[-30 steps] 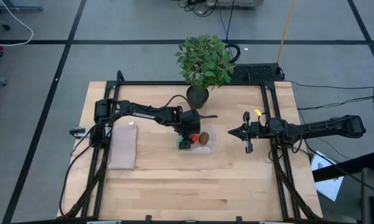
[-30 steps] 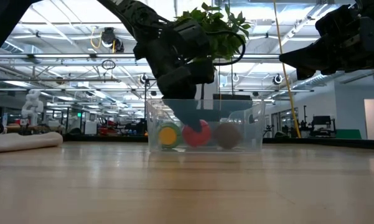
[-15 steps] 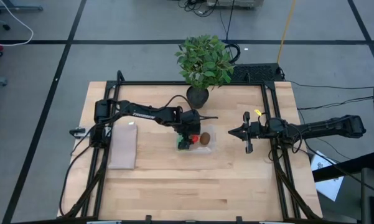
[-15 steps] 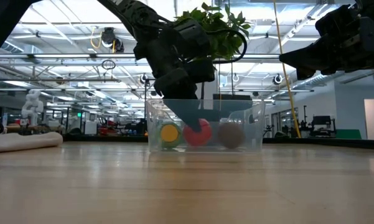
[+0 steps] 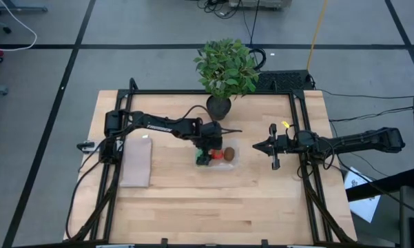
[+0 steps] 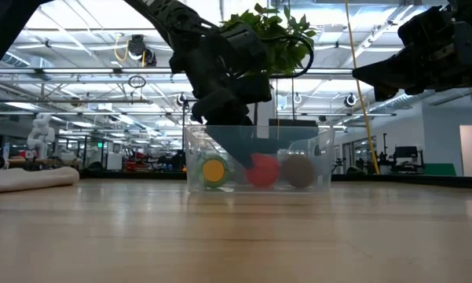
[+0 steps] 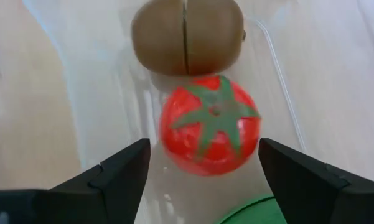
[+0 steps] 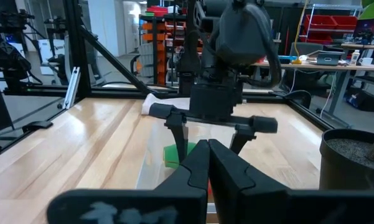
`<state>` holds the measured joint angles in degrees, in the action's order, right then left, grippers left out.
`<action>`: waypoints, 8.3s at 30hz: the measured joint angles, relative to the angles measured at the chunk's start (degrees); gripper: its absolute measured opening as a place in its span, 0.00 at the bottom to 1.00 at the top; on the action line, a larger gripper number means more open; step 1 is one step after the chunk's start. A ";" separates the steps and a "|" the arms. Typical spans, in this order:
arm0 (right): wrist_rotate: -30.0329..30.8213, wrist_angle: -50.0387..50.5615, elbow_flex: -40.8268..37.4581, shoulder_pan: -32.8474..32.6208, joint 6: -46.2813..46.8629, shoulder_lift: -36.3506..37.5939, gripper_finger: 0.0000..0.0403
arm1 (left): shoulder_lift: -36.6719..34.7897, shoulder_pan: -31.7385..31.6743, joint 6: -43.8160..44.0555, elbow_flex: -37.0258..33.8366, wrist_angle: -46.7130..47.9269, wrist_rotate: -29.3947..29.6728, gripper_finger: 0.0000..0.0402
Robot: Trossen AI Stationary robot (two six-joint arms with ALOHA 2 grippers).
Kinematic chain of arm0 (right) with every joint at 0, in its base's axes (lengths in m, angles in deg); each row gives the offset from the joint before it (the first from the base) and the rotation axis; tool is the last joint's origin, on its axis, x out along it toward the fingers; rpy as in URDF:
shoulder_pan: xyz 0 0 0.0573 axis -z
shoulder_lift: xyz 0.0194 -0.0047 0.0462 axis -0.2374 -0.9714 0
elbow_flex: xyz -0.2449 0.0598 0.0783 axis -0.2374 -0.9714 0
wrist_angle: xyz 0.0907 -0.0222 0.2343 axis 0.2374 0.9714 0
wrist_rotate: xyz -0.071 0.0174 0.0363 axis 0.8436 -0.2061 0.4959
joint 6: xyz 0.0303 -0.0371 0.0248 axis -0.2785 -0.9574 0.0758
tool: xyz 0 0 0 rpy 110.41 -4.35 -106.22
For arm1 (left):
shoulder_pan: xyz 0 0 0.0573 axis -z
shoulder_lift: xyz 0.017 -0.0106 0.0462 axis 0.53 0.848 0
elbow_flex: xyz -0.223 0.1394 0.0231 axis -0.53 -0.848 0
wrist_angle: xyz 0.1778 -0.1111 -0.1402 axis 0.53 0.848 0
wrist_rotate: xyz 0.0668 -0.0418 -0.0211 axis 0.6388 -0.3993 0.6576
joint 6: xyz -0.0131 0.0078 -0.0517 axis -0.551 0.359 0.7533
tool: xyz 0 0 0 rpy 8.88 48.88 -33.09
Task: Pick and placing Produce into tupperware
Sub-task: Return to Home Position
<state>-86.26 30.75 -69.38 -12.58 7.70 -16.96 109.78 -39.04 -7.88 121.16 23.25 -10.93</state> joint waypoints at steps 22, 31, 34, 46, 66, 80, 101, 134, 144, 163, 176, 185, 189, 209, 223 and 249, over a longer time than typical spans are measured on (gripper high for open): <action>0.01 0.20 0.02 0.00 -0.59 -0.48 0.00 | -11.79 4.70 -3.58 13.00 17.22 0.17 0.31; -0.01 -0.42 0.01 0.00 0.13 -0.51 0.00 | -22.82 4.94 -0.91 10.70 22.37 -0.98 0.03; -0.01 -0.82 0.00 0.00 0.15 -0.56 0.00 | -28.34 5.36 -0.70 7.78 21.78 0.14 0.02; -0.01 -0.88 0.01 0.00 0.55 -0.73 0.00 | -55.95 8.09 4.78 -21.56 -3.92 4.46 0.00; -0.01 -4.88 0.00 0.00 2.34 -0.74 0.00 | -84.40 8.40 7.87 -55.11 -27.88 10.16 0.00; 0.01 -6.16 0.00 0.00 2.77 -0.70 0.00 | -97.77 8.40 8.71 -65.33 -28.07 12.04 0.00; 2.72 -7.82 0.00 0.00 3.82 -0.46 0.00 | -99.91 8.40 5.99 -70.15 -29.92 1.55 0.00; 5.64 -0.79 0.02 -0.98 5.57 9.86 0.00 | -111.06 8.16 5.27 -69.80 -16.76 4.04 0.00; 5.58 -0.37 0.02 -0.98 5.57 9.86 0.00 | -111.16 8.14 6.01 -69.80 -15.25 4.04 0.00; 5.63 -1.07 0.01 -0.98 5.35 9.86 0.00 | -111.14 8.33 7.62 -69.78 -18.72 1.94 0.09; 5.69 -0.85 0.02 -0.98 4.89 9.81 0.00 | -111.01 8.35 3.69 -69.78 -19.35 -6.21 0.09; 5.69 -0.37 0.01 -0.98 4.89 9.81 0.00 | -110.53 8.33 6.06 -71.83 -22.43 -2.20 0.09; 5.70 -0.36 0.02 -0.98 4.96 9.79 0.00 | -110.55 8.35 12.51 -73.09 -28.72 -1.42 0.09; 5.71 0.46 0.02 -0.98 3.60 9.77 0.00 | -110.55 8.33 10.35 -73.32 -27.75 1.44 0.09; 5.71 0.46 0.02 -0.98 3.62 9.77 0.00 | -110.57 8.33 10.35 -73.32 -27.77 1.49 0.09; 5.71 0.44 0.02 -0.98 3.61 9.77 0.00 | -110.57 8.35 10.35 -73.32 -27.77 1.50 0.09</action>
<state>-80.54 31.19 -69.36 -13.57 11.31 -7.19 -0.79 -30.70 2.47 47.84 -4.52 -9.42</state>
